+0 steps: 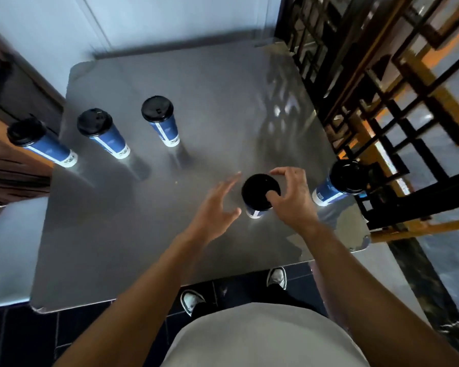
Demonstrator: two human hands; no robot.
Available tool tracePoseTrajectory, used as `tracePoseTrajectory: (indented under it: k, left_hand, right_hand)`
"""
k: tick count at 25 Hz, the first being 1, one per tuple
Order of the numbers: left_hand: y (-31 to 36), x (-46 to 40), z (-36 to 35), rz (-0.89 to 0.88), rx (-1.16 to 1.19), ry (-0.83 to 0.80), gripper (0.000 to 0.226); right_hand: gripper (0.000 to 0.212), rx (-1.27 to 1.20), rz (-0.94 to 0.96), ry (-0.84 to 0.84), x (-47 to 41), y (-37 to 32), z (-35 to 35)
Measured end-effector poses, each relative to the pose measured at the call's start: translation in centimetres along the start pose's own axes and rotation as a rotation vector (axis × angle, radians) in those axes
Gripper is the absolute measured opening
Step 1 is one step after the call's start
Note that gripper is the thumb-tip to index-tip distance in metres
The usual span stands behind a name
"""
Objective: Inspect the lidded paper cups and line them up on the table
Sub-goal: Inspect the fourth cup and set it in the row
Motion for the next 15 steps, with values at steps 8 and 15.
tracePoseTrajectory:
  k: [8,15]
  left_hand:
    - [2.1,-0.6,-6.0,0.091,0.092,0.146,0.075]
    - [3.2,0.1,-3.6,0.181,0.467,0.271,0.057]
  right_hand:
    - [0.062,-0.029,0.384,-0.369,-0.8,3.5,-0.8]
    - [0.049,-0.357,0.200,-0.493,-2.8,2.5,-0.3]
Point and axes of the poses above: each hand's wrist, its own x-axis away from the middle knuckle, its own z-axis out of the back of the hand, y = z × x, the point moved 6 cm from there along -x, towards the middle knuckle, and after that the axes turned 11 degrees about x, right-handed, at the moved point
